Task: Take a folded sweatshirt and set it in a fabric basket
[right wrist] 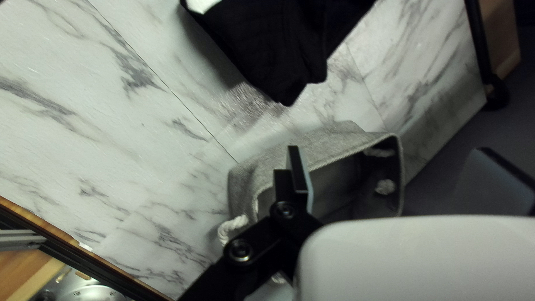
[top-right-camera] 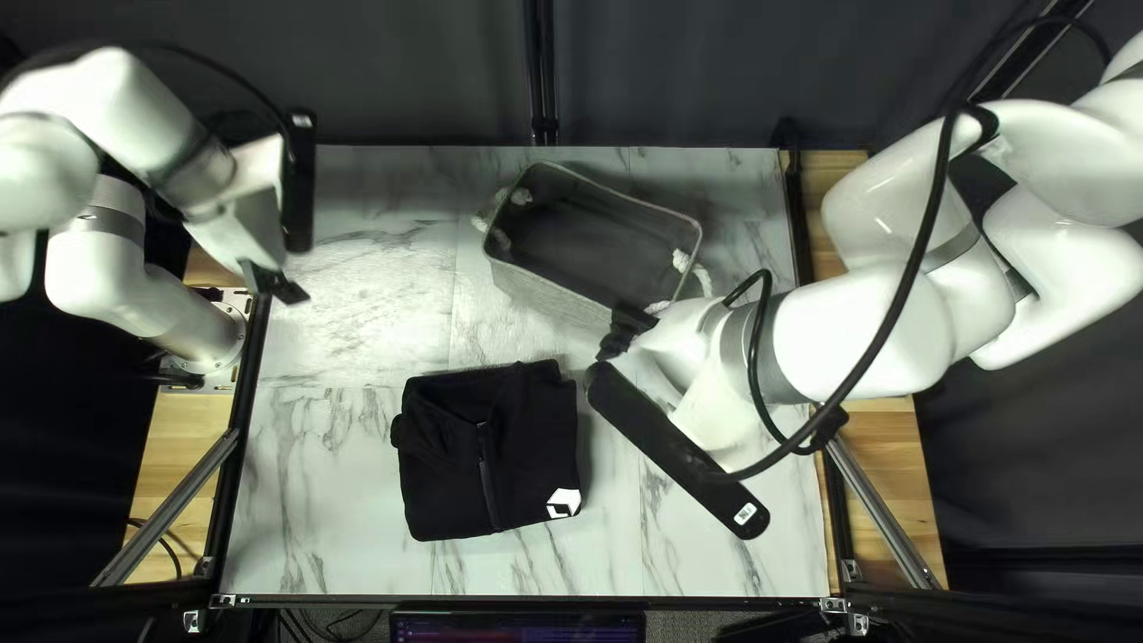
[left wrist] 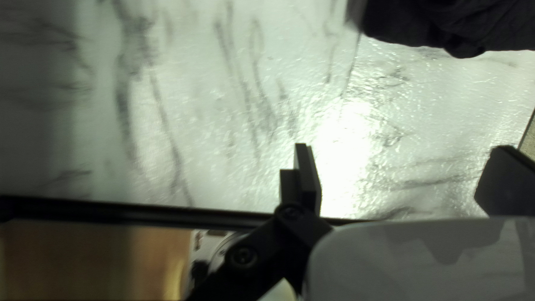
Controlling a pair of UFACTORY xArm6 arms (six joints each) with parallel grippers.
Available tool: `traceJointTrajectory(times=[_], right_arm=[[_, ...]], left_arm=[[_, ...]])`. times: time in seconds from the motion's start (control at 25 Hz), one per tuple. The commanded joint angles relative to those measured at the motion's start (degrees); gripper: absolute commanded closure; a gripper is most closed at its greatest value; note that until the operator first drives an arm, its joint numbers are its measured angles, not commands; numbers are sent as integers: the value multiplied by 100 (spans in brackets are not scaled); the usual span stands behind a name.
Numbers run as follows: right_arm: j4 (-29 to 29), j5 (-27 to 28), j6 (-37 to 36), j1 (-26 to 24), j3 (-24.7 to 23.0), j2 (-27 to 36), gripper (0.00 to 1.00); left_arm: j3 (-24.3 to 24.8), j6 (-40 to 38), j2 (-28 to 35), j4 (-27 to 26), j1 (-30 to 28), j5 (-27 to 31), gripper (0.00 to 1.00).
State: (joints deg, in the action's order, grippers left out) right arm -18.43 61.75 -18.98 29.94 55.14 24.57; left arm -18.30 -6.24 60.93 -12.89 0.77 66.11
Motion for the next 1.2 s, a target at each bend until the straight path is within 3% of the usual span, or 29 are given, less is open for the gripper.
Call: traceJointTrajectory(times=[0.04,0.28,0.84,0.96,1.2], right_arm=[[409,-512,-163,-317,-627,200,0],[845,-634,-514,-521,-747,260,0],[845,-634,-514,-521,-747,260,0],[427,-846,-184,-290,-1011,164,0],[-586,-1746,76,146,-2092,549,0]], left_arm=[[93,-331,-329,-80,-539,-451,0],[214,-503,-1027,-204,-998,-1194,0],[279,-508,-880,-285,-973,-1128,0],[339,-322,-868,-519,-904,-1213,0],[282,282,-1376,-1188,-869,-1658,0]])
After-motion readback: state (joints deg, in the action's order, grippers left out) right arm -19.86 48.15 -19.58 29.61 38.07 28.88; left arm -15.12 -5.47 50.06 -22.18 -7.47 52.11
